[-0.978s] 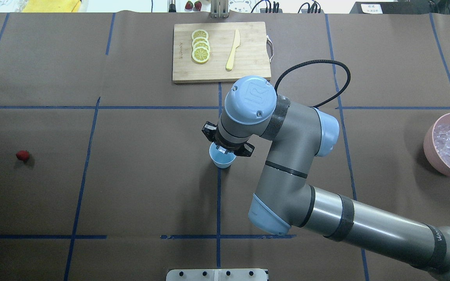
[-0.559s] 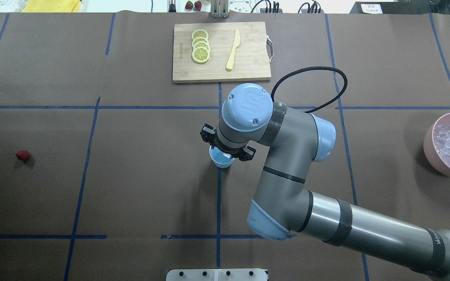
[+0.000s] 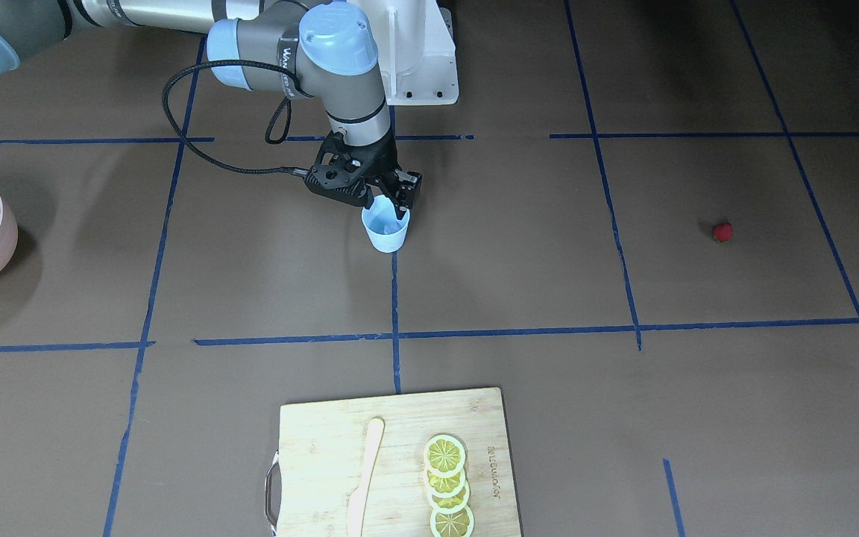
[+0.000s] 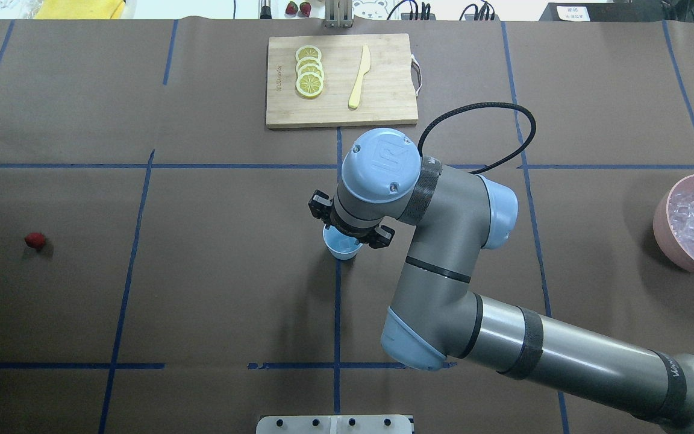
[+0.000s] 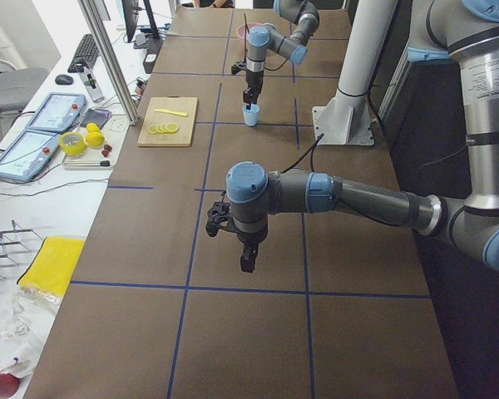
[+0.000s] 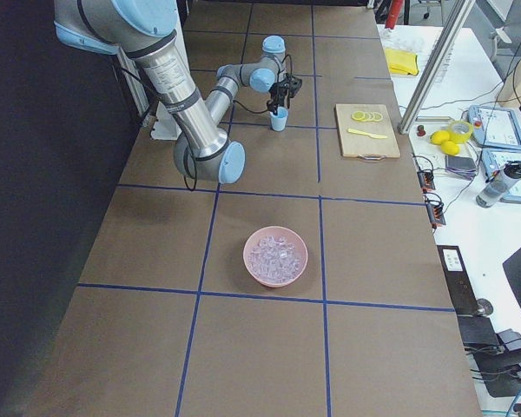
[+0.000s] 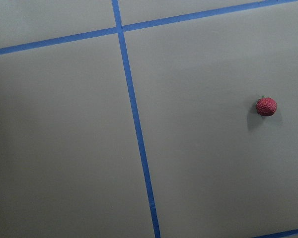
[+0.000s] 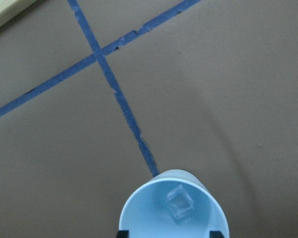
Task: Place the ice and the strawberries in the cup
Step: 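Open the right gripper to drop the ice cube into the cup, then move the right gripper back to the ice bowl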
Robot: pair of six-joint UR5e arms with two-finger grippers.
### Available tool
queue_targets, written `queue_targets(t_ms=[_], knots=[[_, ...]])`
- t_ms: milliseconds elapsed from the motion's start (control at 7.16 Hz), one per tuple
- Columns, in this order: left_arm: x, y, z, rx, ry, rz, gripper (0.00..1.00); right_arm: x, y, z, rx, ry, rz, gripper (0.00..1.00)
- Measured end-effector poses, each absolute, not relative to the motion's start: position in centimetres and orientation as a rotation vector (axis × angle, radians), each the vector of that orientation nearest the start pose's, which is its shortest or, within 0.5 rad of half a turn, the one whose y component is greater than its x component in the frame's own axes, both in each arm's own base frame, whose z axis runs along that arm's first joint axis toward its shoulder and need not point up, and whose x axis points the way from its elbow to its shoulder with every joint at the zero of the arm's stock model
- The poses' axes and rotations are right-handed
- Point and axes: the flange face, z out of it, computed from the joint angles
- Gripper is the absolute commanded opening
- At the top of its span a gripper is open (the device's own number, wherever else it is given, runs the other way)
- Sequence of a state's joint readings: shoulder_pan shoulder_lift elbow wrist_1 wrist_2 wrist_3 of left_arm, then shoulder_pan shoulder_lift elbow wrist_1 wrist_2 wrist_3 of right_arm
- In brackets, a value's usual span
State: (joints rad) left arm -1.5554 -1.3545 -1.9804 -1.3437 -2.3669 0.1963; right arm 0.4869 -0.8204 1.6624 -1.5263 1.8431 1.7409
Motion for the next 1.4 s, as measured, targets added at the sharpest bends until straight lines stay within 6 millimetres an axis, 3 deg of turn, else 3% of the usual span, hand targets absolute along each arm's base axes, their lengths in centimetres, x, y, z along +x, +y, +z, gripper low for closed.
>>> queue_targets(t_ms=[140,279,419,838,1117,1397], knots=[[-5.6,-39.2,57.5,0.040,0.797,0.187,1.00,-53.6,-42.1,16.1,-0.106,-0.944,0.499,0.74],[-5.6,-39.2,57.5,0.041,0.797,0.187,1.00,-50.1,-41.8,17.4,-0.104,-0.964,0.507,0.85],[-5.6,-39.2,57.4,0.042,0.796,0.188,1.00,-45.8,-40.7,20.1,-0.103,-0.967,0.514,0.93],[-5.6,-39.0,57.3,0.043,0.793,0.189,1.00,-35.9,-39.1,29.2,-0.043,-0.879,0.463,0.98],[-5.7,-38.3,57.7,0.032,0.793,0.184,1.00,-28.8,-40.2,36.2,0.008,-0.780,0.308,0.99],[-5.7,-37.8,58.2,0.021,0.794,0.179,1.00,-20.0,-41.4,42.9,0.046,-0.720,0.090,0.98]])
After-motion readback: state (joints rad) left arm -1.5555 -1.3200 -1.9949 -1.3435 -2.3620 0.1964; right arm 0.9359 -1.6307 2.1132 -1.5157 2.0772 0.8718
